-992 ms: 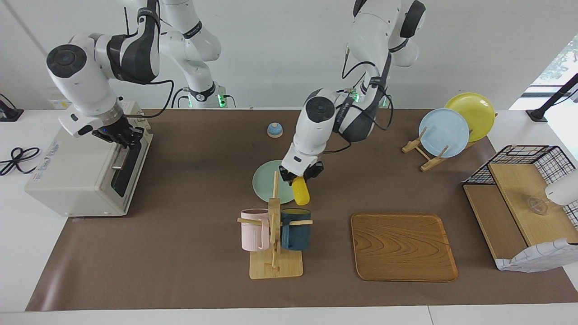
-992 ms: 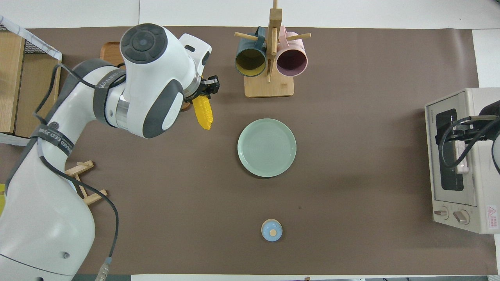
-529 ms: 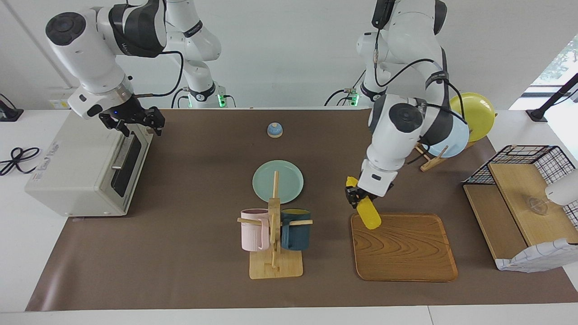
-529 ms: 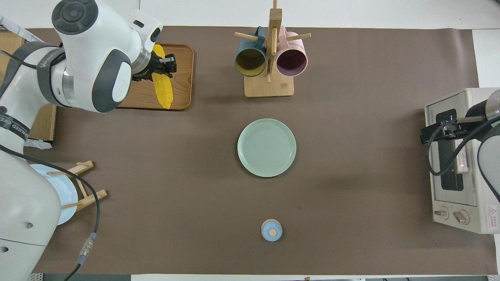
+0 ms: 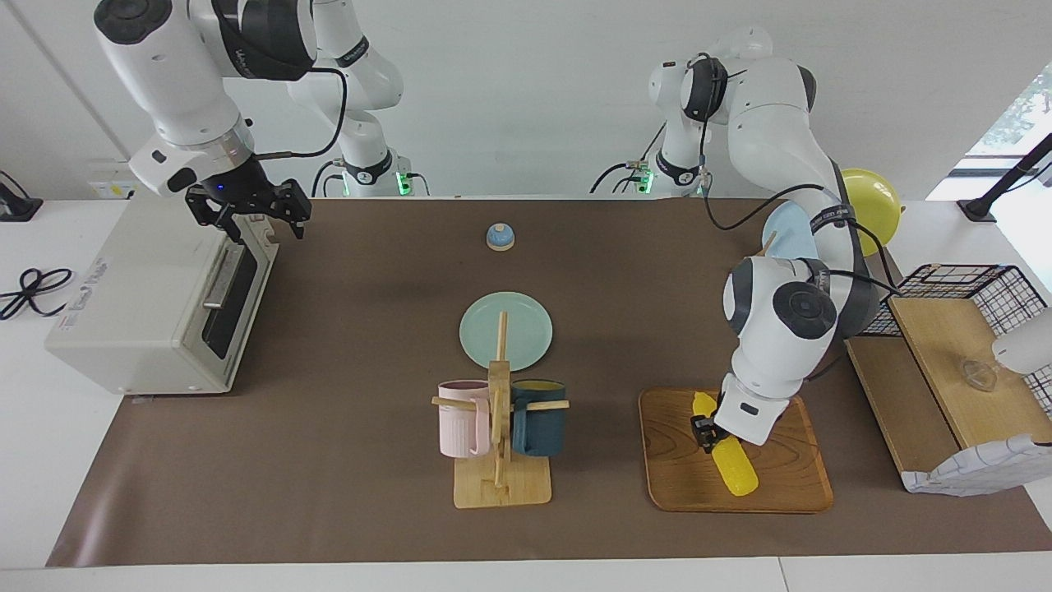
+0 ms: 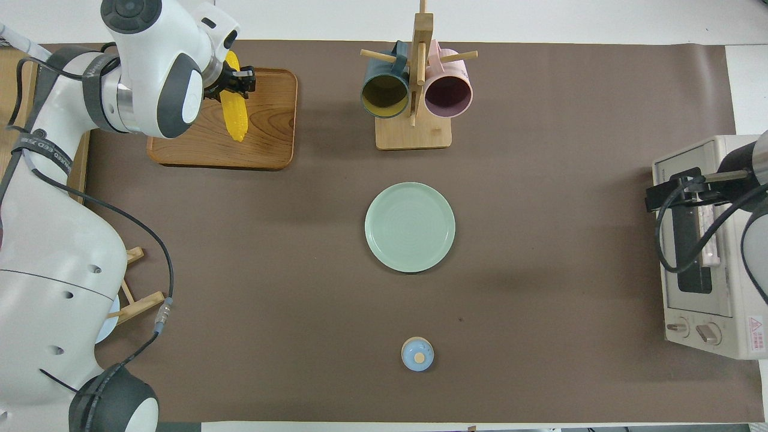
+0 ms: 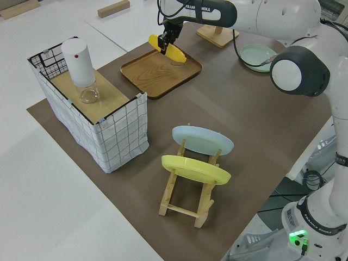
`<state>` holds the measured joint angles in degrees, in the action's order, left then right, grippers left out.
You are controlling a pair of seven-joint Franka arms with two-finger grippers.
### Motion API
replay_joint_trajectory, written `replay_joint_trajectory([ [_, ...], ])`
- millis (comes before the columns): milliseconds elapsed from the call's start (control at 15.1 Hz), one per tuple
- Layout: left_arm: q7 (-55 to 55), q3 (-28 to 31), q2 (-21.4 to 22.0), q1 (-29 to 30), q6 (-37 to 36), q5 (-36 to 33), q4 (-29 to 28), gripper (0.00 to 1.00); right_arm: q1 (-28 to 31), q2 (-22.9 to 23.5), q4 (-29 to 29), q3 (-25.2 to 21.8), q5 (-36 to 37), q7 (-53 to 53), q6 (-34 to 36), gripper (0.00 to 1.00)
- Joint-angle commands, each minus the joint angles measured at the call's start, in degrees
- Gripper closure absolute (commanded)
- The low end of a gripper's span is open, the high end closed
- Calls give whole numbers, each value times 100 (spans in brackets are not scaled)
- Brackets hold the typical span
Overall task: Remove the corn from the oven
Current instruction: 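Carry the corn to the wooden tray and lower it with the left gripper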
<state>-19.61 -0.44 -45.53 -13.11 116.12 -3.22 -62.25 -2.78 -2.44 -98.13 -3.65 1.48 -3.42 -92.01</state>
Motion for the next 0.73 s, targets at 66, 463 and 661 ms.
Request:
replay_joint_trajectory([
  [66,290,9,-52,169,112,-161,21,100,-135,279,268,-207,-33,87,201,0],
  [463,668,0,352,213,982,-135,-1070,100,128,629,609,-145,63,87,436,0],
  [661,984,0,352,256,991,-126,-1105,86,339,894,1085,-93,-33,53,658,0],
])
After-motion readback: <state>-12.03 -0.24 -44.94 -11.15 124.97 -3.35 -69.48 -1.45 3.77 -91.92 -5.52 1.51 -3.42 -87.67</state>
